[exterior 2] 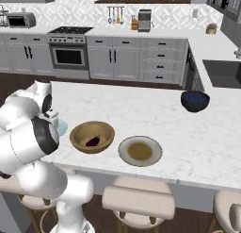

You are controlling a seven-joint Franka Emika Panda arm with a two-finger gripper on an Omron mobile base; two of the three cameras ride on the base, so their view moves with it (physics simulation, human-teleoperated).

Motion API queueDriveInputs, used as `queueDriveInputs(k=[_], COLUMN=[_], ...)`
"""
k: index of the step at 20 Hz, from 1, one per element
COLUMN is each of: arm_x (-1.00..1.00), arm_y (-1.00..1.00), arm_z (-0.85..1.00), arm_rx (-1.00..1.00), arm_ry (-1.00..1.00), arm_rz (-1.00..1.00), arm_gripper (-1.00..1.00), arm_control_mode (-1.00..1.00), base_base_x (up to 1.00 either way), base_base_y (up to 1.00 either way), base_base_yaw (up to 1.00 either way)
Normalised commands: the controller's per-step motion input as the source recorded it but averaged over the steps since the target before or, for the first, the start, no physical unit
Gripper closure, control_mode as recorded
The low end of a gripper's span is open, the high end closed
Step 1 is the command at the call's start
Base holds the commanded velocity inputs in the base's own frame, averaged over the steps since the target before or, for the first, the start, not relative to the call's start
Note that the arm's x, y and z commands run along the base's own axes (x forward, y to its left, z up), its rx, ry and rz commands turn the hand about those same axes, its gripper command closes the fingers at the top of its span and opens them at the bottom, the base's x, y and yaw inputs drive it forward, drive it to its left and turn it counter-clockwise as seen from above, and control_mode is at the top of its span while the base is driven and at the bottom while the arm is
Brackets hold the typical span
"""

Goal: Pick the chicken drumstick and eggplant from their plates and place them in the bowl. Then put the bowl in the fridge.

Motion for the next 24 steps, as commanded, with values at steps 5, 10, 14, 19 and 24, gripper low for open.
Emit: queueDriveInputs(k=[5,10,14,19,24], arm_x=[0.40,0.42,0.68,0.67,0.36], arm_y=[0.79,0.17,0.01,0.07,0.16], arm_z=[-0.40,-0.34,-0.26,-0.36,-0.41], arm_rx=[-0.02,-0.09,-0.09,-0.06,-0.01], arm_ry=[0.02,0.00,0.00,0.00,0.00], arm_rz=[-0.04,-0.14,-0.14,-0.11,-0.06], arm_gripper=[-1.00,-1.00,-1.00,-1.00,-1.00], arm_control_mode=[-1.00,-1.00,-1.00,-1.00,-1.00], base_base_x=[0.00,0.00,0.00,0.00,0.00], base_base_y=[0.00,0.00,0.00,0.00,0.00], base_base_yaw=[0.00,0.00,0.00,0.00,0.00])
